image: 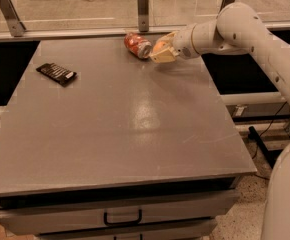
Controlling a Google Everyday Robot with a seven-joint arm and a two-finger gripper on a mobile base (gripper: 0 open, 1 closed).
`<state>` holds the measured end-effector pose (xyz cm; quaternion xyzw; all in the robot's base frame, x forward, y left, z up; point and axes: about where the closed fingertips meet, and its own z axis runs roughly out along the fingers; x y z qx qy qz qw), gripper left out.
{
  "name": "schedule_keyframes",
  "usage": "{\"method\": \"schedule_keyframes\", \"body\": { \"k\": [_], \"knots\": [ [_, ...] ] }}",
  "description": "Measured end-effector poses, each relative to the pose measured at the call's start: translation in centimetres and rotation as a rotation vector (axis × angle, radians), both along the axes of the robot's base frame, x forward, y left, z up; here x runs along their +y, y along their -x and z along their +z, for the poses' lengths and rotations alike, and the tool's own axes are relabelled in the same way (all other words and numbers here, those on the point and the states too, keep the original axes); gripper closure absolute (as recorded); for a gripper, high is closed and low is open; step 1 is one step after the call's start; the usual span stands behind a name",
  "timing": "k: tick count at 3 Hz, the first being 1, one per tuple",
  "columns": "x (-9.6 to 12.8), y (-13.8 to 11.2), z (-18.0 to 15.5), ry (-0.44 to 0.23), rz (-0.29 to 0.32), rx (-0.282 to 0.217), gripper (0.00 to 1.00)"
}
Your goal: Move orange near coke can
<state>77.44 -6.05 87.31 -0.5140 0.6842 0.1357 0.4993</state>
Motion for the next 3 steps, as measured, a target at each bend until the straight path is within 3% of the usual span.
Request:
{"method": "schedule_keyframes", "body": {
  "k": [2,3],
  "knots": [
    [1.2,-0.8,-0.8,-0.033,-0.001,0.024,0.14],
    [1.8,-0.7,-1.3,-0.048,0.007,0.040,0.00]
  ]
}}
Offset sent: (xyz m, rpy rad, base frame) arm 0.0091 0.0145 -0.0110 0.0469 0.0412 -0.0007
